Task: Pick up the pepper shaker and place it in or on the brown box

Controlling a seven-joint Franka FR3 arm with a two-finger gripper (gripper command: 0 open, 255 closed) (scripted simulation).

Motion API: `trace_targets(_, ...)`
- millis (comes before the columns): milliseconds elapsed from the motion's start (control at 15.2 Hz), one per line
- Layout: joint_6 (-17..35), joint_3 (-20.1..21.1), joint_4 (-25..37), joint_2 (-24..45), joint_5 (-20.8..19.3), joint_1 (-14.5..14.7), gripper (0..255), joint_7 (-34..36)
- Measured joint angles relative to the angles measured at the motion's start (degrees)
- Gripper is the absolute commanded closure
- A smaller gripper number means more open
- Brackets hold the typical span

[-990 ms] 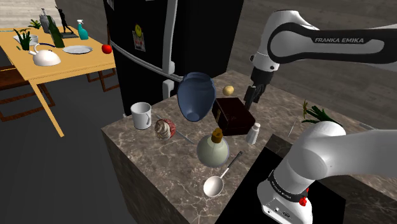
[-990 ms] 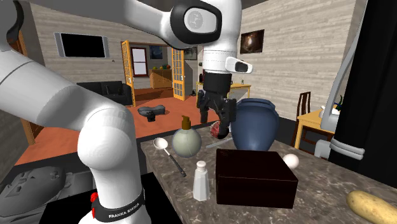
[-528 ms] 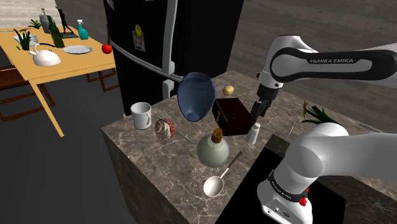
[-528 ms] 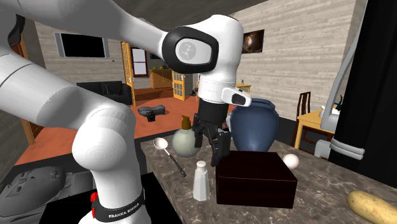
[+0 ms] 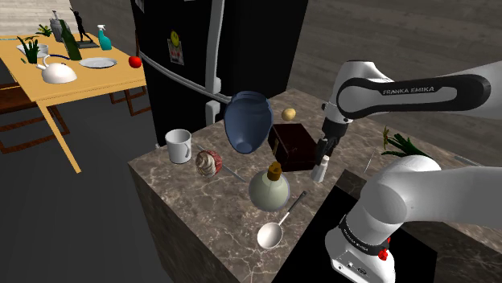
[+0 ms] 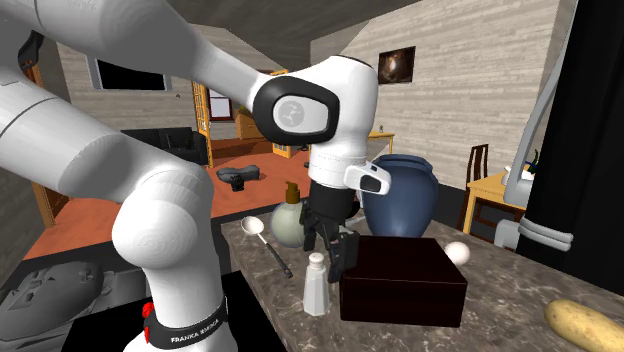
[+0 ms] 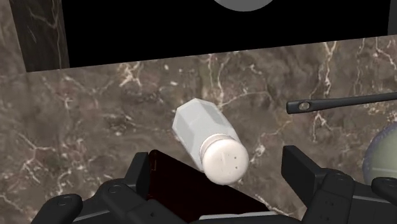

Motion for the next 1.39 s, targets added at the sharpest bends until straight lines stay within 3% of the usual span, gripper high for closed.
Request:
trace_targets(330,0.3,0.0,-0.3,0.0,0.0,0.0,0,0.0)
trace_targets(396,0.3,0.0,-0.3,0.0,0.0,0.0,255,0.0)
trace_targets(1056,0.3,0.0,-0.2,0.0,0.0,0.0,255,0.0)
trace_targets(1386,-3.9,0.7,2.2,-1.8,0.6,0.2,255,0.2)
